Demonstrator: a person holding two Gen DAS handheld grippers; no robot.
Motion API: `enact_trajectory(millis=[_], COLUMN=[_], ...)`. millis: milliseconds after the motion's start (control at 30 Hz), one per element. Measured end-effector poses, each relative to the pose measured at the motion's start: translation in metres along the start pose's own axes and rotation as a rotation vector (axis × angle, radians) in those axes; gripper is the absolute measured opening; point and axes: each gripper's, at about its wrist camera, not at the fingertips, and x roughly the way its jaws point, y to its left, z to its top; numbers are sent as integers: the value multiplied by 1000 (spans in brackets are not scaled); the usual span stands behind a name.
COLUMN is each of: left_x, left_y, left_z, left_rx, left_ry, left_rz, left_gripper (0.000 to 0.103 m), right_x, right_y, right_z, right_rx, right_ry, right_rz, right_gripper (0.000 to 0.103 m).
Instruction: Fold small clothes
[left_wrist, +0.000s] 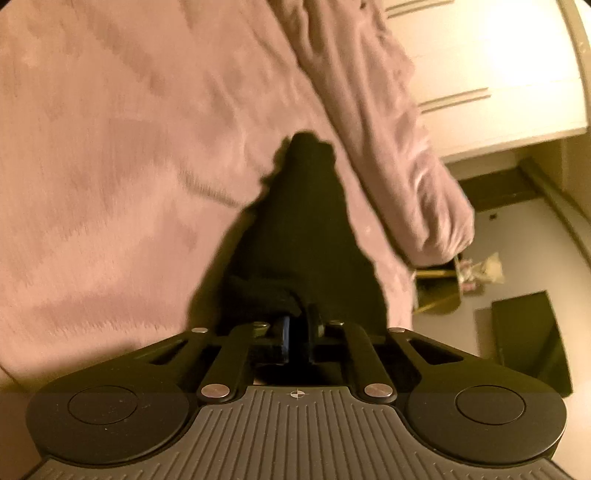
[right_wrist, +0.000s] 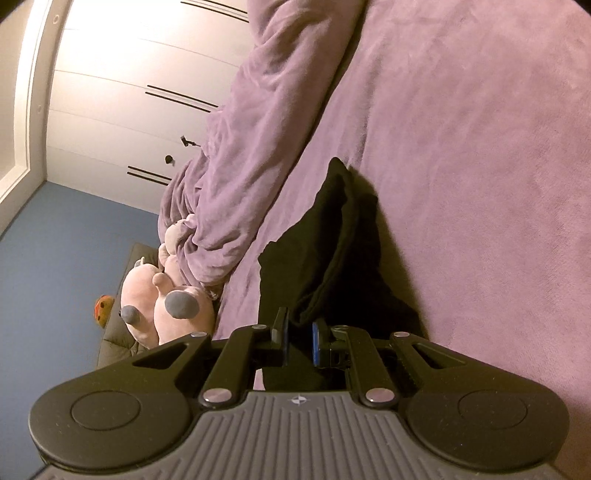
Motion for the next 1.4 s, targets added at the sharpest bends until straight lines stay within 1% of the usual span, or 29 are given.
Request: enact_trajectory(millis=[67,133,167,233,300,333,367,400,433,500,533,567,600,667,767,800,867,900,933,1000,1033,1067,1100,1133,1200,1300,1333,1367,1400], left_x=[-8,-19,-23,-31,-33,-34,-35,-36,-35,-36,-34,-32,-27,-18,6,13,27,33,36,42,44,45,46,46,43,32,28,22,16], left_y=[1,0,-1,0,7,10,12,10,6,-7,-13,-20,-28,-38,-50,-50,-48,-48,-46,-43,-43,-44,-46,-47,-50,-57,-60,-63,-66], left_z=[5,9,11,16,23,26,28,30,31,28,27,26,24,19,10,7,3,1,0,-3,-4,-6,-8,-9,-11,-18,-22,-26,-30], left_rx=[-9,19,45,90,68,56,58,86,123,209,250,285,323,387,465,478,509,523,532,555,578,604,631,643,654,678,694,707,718], left_ry=[-17,-54,-71,-125,-123,-118,-110,-97,-88,-91,-90,-87,-79,-58,4,17,44,52,67,91,91,91,92,91,88,83,79,72,64], left_rz=[-25,-30,-19,32,76,94,115,133,147,165,172,177,183,198,247,272,364,402,415,442,451,462,474,482,510,561,577,585,588], left_gripper=[8,8,7,6,4,3,3,5,8,20,24,31,36,38,38,38,39,45,46,50,51,52,53,55,64,74,75,77,80], right_x=[0,0,1,4,10,14,18,21,22,20,18,17,15,14,17,20,31,38,46,63,68,69,69,68,66,59,56,50,44], right_y=[0,1,2,0,-3,-4,-3,-1,1,10,15,20,27,40,53,56,59,59,59,52,46,41,39,38,36,40,43,47,49], right_z=[0,-2,-3,-7,-12,-14,-17,-21,-23,-25,-25,-25,-26,-28,-32,-34,-37,-40,-44,-51,-53,-52,-52,-49,-42,-39,-42,-46,-52], right_rx=[-9,-40,-62,-90,-127,-164,-226,-273,-303,-357,-379,-404,-443,-524,-614,-634,-685,-727,-779,-892,-920,-920,-920,-915,-884,-846,-854,-865,-863], right_ry=[3,11,19,44,69,79,89,100,103,97,88,70,44,-10,-71,-75,-57,-44,-29,-16,-9,-17,-26,-28,-23,17,28,43,61], right_rz=[-8,-26,-41,-77,-148,-199,-284,-320,-323,-344,-354,-369,-395,-444,-478,-474,-450,-449,-473,-570,-587,-585,-588,-592,-595,-613,-639,-671,-685], right_gripper=[11,11,11,11,11,11,11,9,9,11,12,16,23,28,29,29,29,28,28,29,30,33,39,42,54,57,58,61,63])
